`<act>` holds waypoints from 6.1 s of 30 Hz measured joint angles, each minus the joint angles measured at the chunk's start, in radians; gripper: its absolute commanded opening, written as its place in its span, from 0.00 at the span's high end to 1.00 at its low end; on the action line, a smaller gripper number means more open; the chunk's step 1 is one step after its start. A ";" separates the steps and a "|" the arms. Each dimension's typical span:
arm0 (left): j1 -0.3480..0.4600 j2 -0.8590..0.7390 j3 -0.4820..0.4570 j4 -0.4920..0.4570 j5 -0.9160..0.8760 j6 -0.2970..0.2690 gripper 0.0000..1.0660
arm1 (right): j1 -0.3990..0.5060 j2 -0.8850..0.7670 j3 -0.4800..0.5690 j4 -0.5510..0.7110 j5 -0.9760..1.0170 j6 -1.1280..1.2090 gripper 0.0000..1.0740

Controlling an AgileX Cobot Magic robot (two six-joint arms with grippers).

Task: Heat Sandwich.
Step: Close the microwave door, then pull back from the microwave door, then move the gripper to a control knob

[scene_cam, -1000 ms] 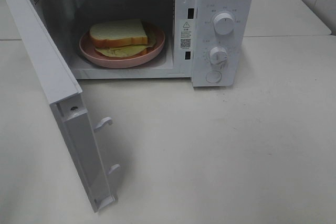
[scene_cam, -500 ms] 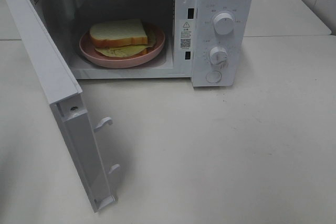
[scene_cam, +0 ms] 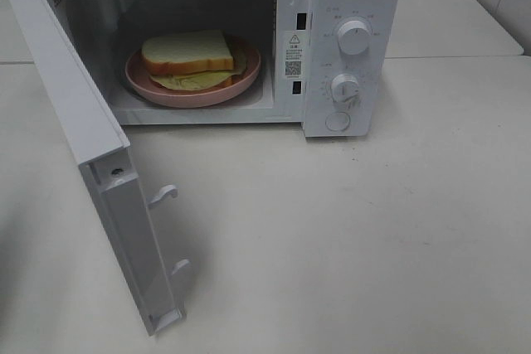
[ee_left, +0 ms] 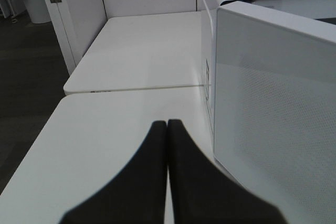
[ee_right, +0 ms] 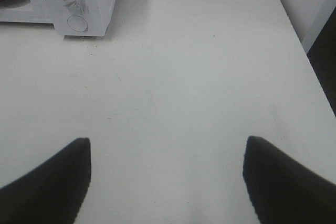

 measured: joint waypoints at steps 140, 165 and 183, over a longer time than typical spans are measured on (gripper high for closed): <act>-0.757 1.145 -0.727 -0.211 -0.304 -0.087 0.81 | 0.000 0.000 0.000 0.001 0.000 0.000 0.29; -0.612 0.845 -0.721 -0.163 0.677 -0.087 0.04 | 0.000 0.000 0.000 0.001 0.000 0.000 0.29; -0.176 0.553 -0.721 -0.074 1.187 -0.087 0.05 | 0.000 0.000 0.000 0.001 0.000 0.000 0.29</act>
